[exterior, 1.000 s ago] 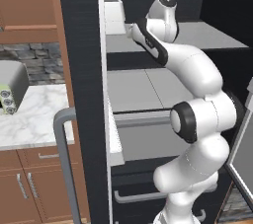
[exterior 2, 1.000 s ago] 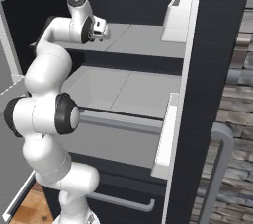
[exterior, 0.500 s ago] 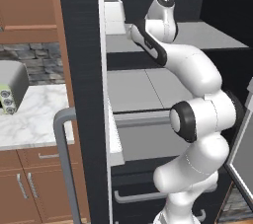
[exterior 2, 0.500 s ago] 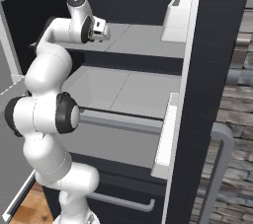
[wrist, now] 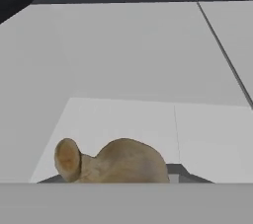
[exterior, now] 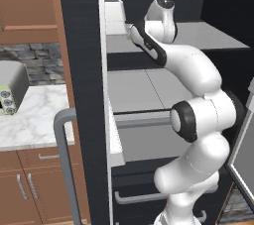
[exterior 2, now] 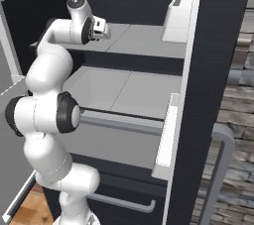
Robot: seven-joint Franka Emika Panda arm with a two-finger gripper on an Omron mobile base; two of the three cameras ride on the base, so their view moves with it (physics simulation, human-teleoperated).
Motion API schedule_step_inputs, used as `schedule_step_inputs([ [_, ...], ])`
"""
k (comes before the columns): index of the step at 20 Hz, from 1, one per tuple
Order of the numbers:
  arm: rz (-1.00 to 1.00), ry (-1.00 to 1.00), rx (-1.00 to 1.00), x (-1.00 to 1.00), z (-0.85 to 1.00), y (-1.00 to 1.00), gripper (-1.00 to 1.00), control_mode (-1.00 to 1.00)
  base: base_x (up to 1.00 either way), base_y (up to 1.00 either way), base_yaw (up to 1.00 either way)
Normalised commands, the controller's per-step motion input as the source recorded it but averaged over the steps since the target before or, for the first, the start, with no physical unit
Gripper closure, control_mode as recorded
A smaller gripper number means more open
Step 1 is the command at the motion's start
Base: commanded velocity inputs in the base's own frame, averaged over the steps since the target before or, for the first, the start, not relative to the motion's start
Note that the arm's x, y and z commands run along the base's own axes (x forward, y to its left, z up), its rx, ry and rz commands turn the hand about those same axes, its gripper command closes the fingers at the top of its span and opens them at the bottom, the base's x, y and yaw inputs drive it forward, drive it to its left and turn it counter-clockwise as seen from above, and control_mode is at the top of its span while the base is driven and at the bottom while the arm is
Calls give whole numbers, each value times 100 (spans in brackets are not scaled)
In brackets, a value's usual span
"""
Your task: Grab the garlic and lemon from the fridge, place them in the blender, close the lid, and turn on the blender to create a marinade.
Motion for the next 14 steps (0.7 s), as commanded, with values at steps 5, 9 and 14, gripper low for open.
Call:
schedule_step_inputs([
  [5, 3, -4, 0, -81, 4, 0, 100, -100, 0, 0, 0],
  [9, 0, 0, 2, -100, 10, 0, 100, -100, 0, 0, 0],
  [14, 0, 0, 4, -100, 4, -1, 100, -100, 0, 0, 0],
])
